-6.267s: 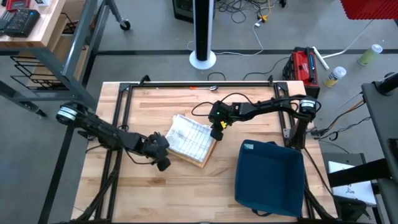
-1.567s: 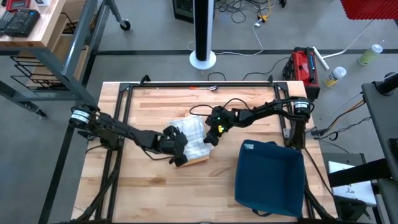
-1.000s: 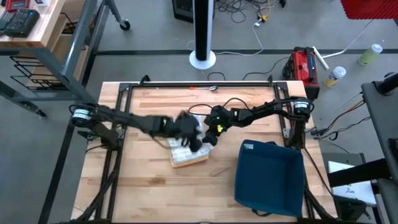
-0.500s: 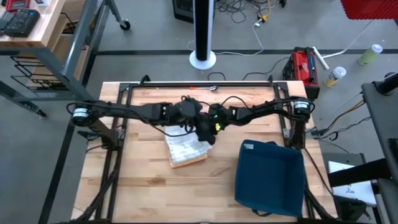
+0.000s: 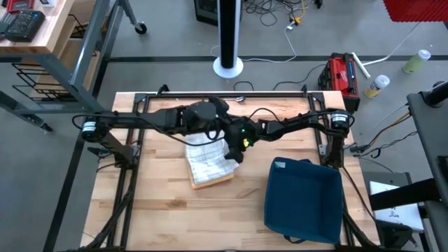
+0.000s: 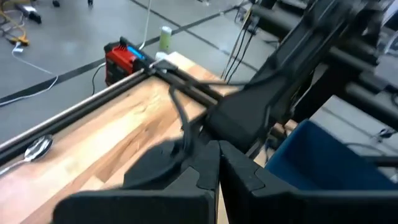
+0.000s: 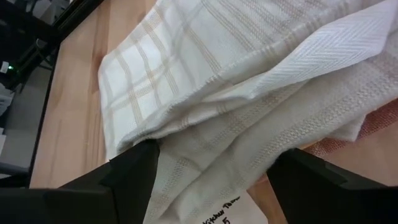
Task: Fold towel
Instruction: Stack the folded white towel on top of the folded yellow towel
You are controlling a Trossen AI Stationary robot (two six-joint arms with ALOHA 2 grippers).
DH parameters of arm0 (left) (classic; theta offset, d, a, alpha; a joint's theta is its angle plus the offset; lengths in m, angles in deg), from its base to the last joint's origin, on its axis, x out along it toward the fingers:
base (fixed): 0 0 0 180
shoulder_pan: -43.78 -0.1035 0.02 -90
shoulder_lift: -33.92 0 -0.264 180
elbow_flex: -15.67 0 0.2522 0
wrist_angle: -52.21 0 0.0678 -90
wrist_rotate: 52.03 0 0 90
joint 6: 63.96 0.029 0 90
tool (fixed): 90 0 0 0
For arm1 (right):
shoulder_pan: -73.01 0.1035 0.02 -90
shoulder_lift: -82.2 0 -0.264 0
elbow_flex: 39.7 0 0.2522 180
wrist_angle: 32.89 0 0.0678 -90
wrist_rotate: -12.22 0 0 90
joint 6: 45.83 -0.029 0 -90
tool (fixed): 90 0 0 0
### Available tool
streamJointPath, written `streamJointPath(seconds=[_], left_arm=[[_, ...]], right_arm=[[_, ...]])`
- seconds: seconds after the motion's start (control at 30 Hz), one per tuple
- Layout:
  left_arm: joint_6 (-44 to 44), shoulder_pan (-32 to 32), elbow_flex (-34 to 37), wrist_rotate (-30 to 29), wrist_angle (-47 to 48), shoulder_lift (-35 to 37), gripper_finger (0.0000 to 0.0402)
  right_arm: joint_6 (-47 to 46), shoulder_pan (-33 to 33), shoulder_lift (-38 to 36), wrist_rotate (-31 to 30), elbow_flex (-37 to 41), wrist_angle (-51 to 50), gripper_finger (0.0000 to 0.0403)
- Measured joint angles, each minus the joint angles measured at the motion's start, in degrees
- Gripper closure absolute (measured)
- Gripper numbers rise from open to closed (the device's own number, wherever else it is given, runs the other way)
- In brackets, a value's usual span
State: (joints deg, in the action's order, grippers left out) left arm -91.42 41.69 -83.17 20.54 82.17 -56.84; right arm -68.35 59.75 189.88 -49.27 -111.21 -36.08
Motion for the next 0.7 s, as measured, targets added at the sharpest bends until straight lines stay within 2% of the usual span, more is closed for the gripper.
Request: streamJointPath(seconds=[0.3, 0.53, 0.7], left_arm=[[0.0, 0.0, -5.7, 0.0, -0.3, 0.0, 0.0402], [0.0, 0.0, -7.1, 0.0, -1.4, 0.0, 0.0402], [0.0, 0.0, -7.1, 0.0, -1.4, 0.0, 0.0402]], right_arm=[[-1.9, 0.0, -0.2, 0.1, 0.0, 0.4, 0.0129], [1.6, 0.0, 0.1, -1.1, -1.9, -1.0, 0.0142], [3.6, 0.0, 0.3, -1.4, -5.3, -7.7, 0.0150]])
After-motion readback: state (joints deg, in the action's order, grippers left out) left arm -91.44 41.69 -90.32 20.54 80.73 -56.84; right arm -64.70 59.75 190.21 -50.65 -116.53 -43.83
